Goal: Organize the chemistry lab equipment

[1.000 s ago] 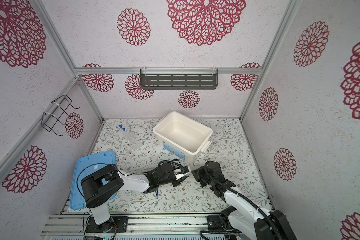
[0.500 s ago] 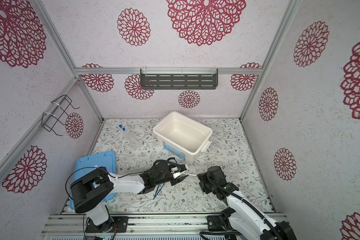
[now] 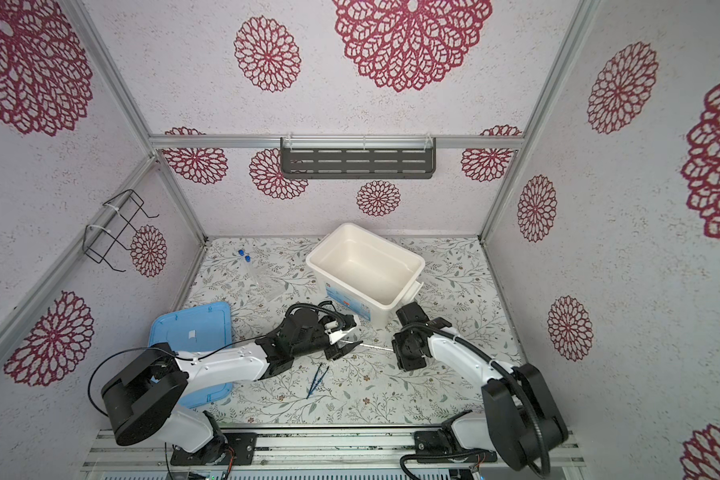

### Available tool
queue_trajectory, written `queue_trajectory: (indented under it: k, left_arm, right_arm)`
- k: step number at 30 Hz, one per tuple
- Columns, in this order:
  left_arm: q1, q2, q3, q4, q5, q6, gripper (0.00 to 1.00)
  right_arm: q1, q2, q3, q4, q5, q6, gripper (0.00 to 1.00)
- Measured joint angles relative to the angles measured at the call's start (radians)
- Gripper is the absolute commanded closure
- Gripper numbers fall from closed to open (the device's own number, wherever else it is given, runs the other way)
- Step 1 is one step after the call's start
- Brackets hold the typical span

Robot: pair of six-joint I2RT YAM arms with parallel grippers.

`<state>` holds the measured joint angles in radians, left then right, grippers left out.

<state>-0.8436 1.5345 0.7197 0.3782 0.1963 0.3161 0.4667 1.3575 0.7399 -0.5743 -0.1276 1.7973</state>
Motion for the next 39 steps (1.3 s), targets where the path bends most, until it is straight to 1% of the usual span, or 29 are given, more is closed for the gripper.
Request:
queue_trajectory:
  k: [5,8,15,18,21,28,33,39]
  left_arm:
    - [0.038,-0.001,0.032,-0.122,0.036,0.035,0.27]
    - [0.054,-0.003,0.038,-0.155,0.05,0.051,0.27]
    - [0.093,-0.003,0.043,-0.21,0.07,0.083,0.27]
    - [0.103,-0.003,0.047,-0.229,0.081,0.096,0.27]
    - [0.111,-0.003,0.048,-0.246,0.087,0.106,0.27]
    - [0.125,-0.006,0.055,-0.289,0.106,0.127,0.27]
    - [0.127,-0.006,0.084,-0.313,0.127,0.143,0.27]
    - [0.114,0.039,0.17,-0.343,0.178,0.155,0.27]
  right_arm:
    - [-0.032,0.06,-0.008,0.031,-0.016,0.057,0.63]
    - [-0.052,0.098,0.008,0.03,-0.015,0.08,0.64]
    - [-0.083,0.121,0.042,0.06,-0.016,0.133,0.66]
    - [-0.091,0.167,0.056,0.073,-0.019,0.145,0.69]
    - [-0.091,0.208,0.083,0.084,-0.039,0.159,0.73]
    - [-0.091,0.227,0.089,0.109,-0.063,0.193,0.96]
    - [-0.091,0.214,0.077,0.11,-0.06,0.194,0.97]
    - [-0.093,0.13,0.005,0.085,-0.042,0.193,0.99]
